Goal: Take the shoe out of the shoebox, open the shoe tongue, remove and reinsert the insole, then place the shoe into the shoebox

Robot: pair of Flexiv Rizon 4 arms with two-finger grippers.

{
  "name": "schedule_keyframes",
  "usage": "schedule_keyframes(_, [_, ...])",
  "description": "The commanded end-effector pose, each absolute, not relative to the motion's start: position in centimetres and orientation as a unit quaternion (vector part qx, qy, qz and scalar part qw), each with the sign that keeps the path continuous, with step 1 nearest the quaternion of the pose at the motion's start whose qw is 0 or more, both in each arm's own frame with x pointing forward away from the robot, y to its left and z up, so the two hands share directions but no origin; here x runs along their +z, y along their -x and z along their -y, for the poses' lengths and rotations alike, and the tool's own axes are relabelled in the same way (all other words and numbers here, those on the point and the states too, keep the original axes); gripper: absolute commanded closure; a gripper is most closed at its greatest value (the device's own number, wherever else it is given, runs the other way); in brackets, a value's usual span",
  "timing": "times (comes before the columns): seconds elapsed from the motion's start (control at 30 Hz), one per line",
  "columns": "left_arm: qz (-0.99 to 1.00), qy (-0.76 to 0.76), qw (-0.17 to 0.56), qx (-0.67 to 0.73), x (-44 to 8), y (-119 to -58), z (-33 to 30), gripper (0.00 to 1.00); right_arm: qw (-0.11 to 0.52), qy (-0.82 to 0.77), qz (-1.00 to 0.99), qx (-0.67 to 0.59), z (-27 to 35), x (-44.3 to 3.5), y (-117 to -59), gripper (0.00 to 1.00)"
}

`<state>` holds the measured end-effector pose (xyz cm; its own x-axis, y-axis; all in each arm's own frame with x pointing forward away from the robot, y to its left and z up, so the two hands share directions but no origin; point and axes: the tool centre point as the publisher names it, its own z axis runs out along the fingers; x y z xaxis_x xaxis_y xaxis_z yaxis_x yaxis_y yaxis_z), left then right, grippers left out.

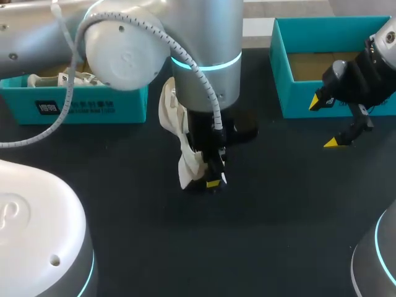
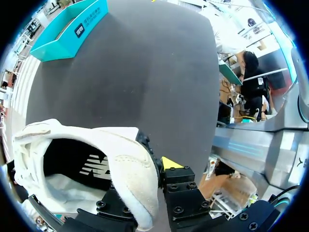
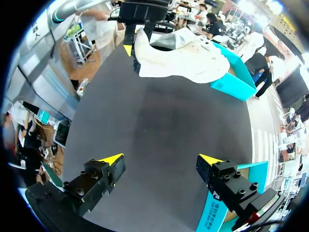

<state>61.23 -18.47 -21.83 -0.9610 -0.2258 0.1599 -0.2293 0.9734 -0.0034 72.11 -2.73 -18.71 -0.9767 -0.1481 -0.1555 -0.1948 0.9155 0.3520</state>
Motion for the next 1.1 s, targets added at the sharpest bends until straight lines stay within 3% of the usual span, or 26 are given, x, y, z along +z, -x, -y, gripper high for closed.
schedule_keyframes(0.03, [0.99, -0.115, 0.079, 0.011, -21.7, -61.3, 18.5, 1.0, 0.062, 0.087, -0.977, 0.184, 2.6, -18.8, -72.2, 0.0])
schedule_keyframes(0.27, [0.99, -0.115, 0.079, 0.011, -21.7, -61.3, 18.5, 1.0, 0.062, 0.087, -0.977, 0.184, 2.6, -18.8, -72.2, 0.0])
schedule_keyframes(0.63, [0.986, -0.082, 0.142, 0.012, -19.3, -66.5, 11.8, 1.0, 0.062, 0.087, -0.977, 0.184, 2.6, -18.8, -72.2, 0.0])
schedule_keyframes(1.1, [0.988, -0.08, 0.125, 0.043, -17.1, -73.4, 0.6, 1.0, 0.062, 0.087, -0.977, 0.184, 2.6, -18.8, -72.2, 0.0])
